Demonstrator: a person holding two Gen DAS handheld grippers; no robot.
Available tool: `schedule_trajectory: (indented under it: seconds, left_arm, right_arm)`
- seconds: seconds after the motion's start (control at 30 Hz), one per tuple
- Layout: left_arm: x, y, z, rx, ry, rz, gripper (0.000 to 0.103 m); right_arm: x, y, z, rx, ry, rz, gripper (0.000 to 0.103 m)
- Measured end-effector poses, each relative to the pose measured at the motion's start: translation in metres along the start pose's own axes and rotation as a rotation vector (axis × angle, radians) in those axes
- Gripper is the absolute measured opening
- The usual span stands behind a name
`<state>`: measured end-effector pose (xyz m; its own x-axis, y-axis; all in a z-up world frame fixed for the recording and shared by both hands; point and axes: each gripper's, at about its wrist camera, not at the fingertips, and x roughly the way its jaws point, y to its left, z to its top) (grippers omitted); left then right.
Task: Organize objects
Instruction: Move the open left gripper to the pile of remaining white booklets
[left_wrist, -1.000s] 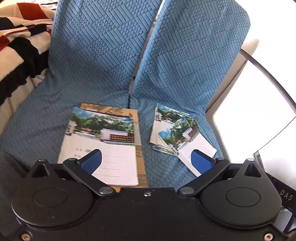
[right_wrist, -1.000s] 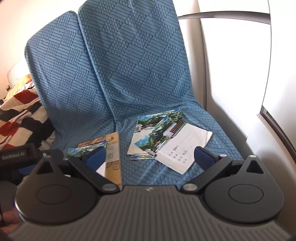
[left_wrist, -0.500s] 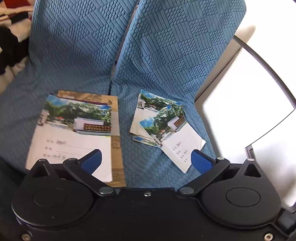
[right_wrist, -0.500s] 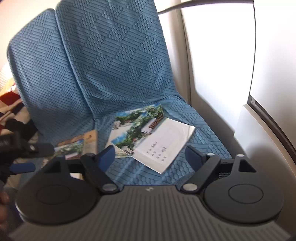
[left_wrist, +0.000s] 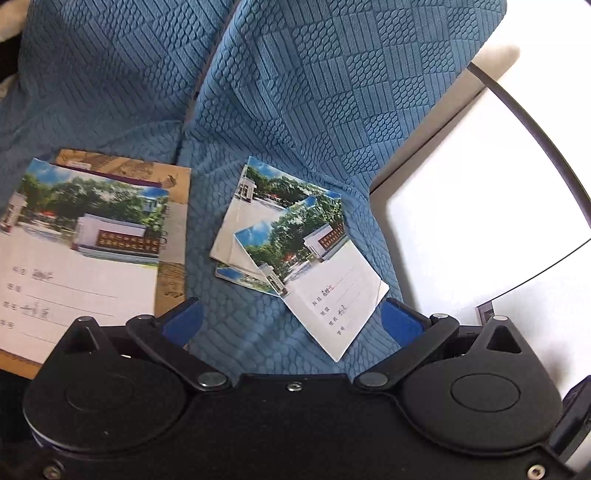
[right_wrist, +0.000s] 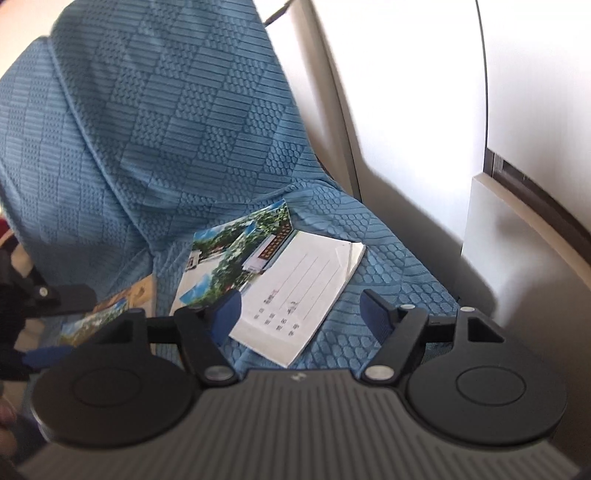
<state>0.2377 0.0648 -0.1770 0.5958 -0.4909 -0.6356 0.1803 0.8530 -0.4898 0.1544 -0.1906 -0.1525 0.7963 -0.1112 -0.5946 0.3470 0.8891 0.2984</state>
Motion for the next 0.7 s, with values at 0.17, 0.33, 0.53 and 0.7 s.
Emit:
schedule_trajectory:
  seconds: [0.17,0.33,0.53,0.7]
  left_arm:
    - [0.029,0.000,0.001,-0.028,0.065,-0.026,0.099]
    - [0.058,0.006,0.001,-0.082,0.110,-0.057,0.089]
    - [0.086,0.013,0.004,-0.135,0.147,-0.066,0.078]
    - [0.108,0.019,0.005,-0.190,0.189,-0.102,0.065]
  right_arm:
    - [0.021,-0.013,0.007,0.048,0.008,0.011,0.070]
    - [0.039,-0.014,0.013,0.097,-0.040,0.040,0.042]
    - [0.073,-0.017,0.023,0.151,-0.012,0.025,0.024]
    - [0.094,-0.020,0.021,0.180,0.043,0.025,0.023]
